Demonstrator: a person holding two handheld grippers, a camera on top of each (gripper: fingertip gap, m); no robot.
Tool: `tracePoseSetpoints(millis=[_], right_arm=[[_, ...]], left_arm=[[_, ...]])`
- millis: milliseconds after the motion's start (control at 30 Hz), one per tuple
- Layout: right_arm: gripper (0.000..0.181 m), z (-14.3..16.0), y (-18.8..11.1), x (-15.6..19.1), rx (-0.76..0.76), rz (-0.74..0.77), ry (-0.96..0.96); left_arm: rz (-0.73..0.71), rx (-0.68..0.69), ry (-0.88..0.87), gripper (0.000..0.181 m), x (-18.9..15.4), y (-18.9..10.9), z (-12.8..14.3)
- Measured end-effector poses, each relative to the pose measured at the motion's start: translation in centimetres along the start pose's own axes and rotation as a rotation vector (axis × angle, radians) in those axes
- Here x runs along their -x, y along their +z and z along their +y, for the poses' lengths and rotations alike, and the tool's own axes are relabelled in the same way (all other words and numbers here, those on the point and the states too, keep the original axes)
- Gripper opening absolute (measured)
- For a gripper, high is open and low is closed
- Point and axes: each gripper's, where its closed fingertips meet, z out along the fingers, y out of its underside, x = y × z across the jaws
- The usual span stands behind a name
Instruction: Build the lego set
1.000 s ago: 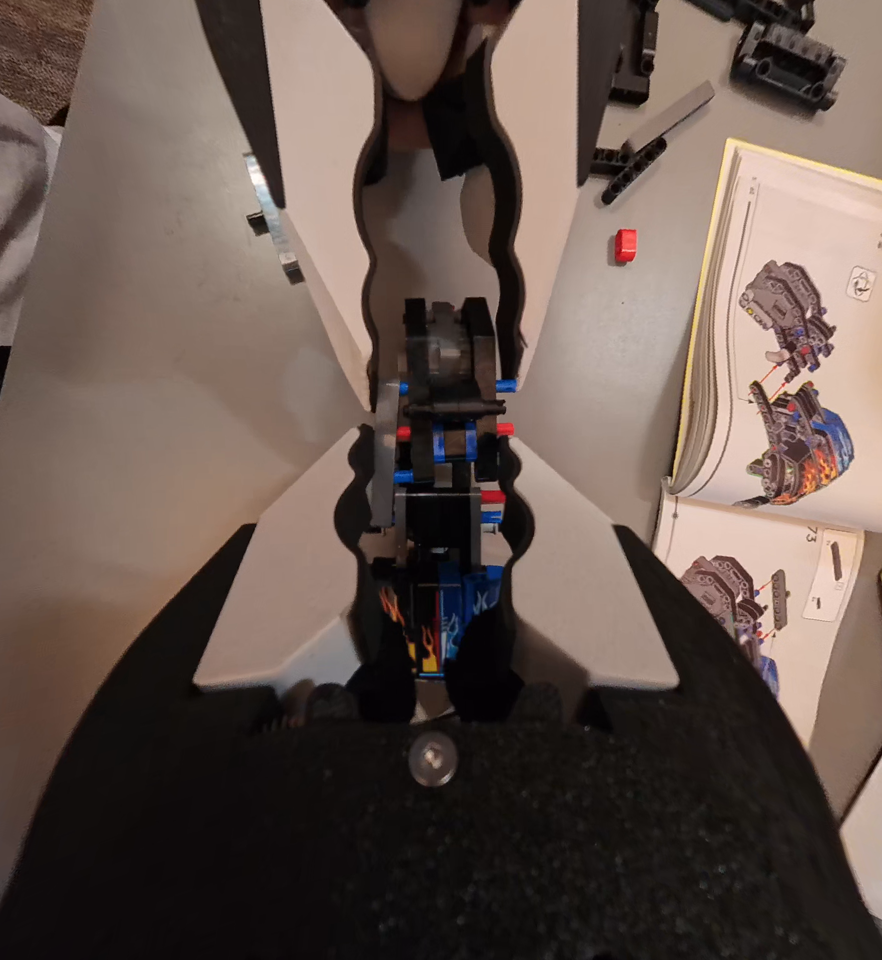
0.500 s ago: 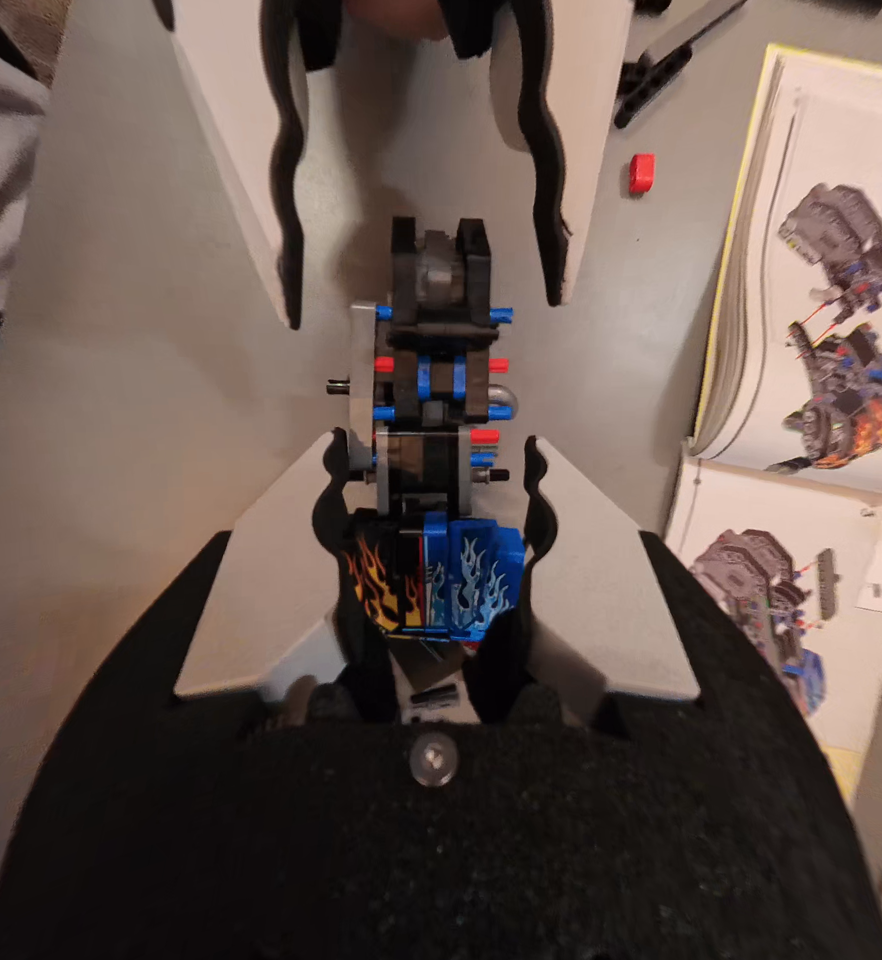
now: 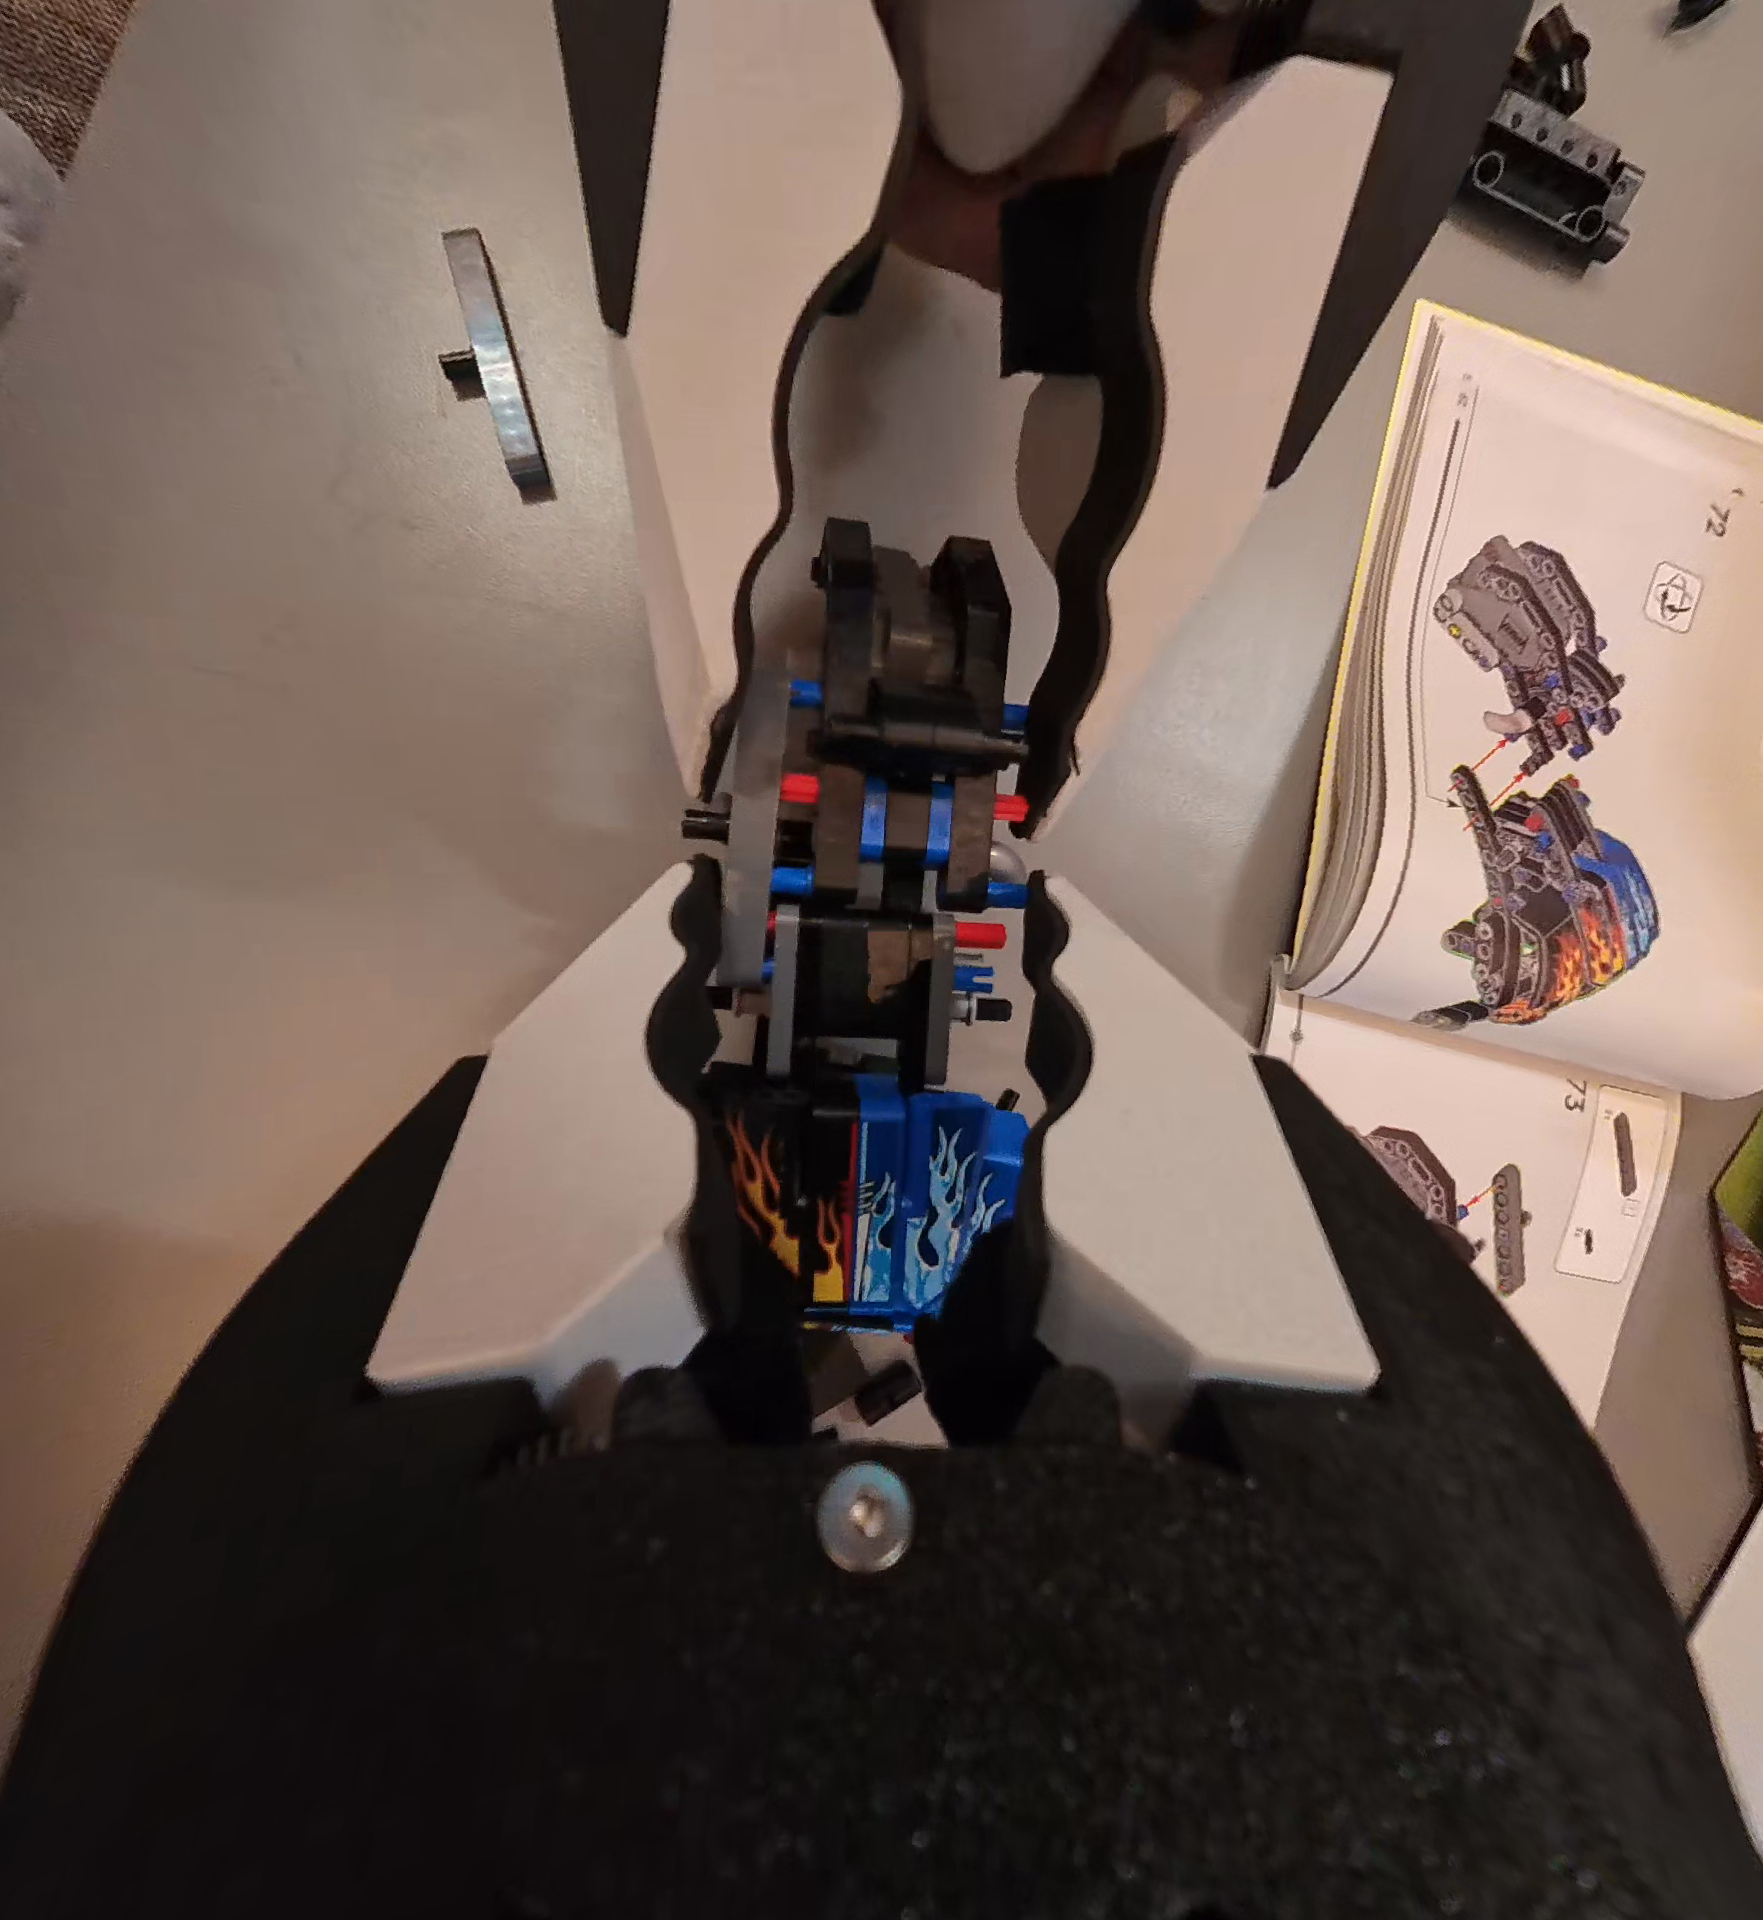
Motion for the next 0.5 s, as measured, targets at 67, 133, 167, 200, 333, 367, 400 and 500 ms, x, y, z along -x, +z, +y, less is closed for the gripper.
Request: tracePoseSetpoints(millis=[67,133,167,200,333,367,400,500], right_arm=[[0.057,-0.08,0.06,-0.11,0.0,0.017,-0.02],[0.057,-0.09,0.07,-0.12,0.005,0.022,-0.03],[0.057,-0.02,0.07,-0.15,0.012,0.016,-0.019],[0.056,0.03,0.07,-0.16,0.017,0.009,-0.005],[0.056,0.01,0.06,-0.2,0.021,0.016,-0.027],[0.056,0.0,0.05,-0.2,0.02,0.018,-0.03],[0.056,0.0,0.06,-0.21,0.024,0.018,-0.027],[0.056,0.03,0.03,-0.27,0.027,0.019,-0.022]], left_arm=[[-0.022,0.007,0.035,0.055,0.1,-0.01,0.08],[-0.036,0.004,0.051,0.055,0.14,0.02,0.07],[-0.039,-0.003,0.044,0.054,0.15,0.05,0.05],[-0.04,-0.016,0.032,0.054,0.19,0.08,-0.01],[-0.078,-0.036,0.039,0.053,0.39,0.1,-0.06],[-0.085,-0.037,0.044,0.053,0.42,0.08,-0.05],[-0.088,-0.042,0.042,0.053,0.46,0.07,-0.07],[-0.101,-0.05,0.034,0.052,0.53,0.07,-0.11]])
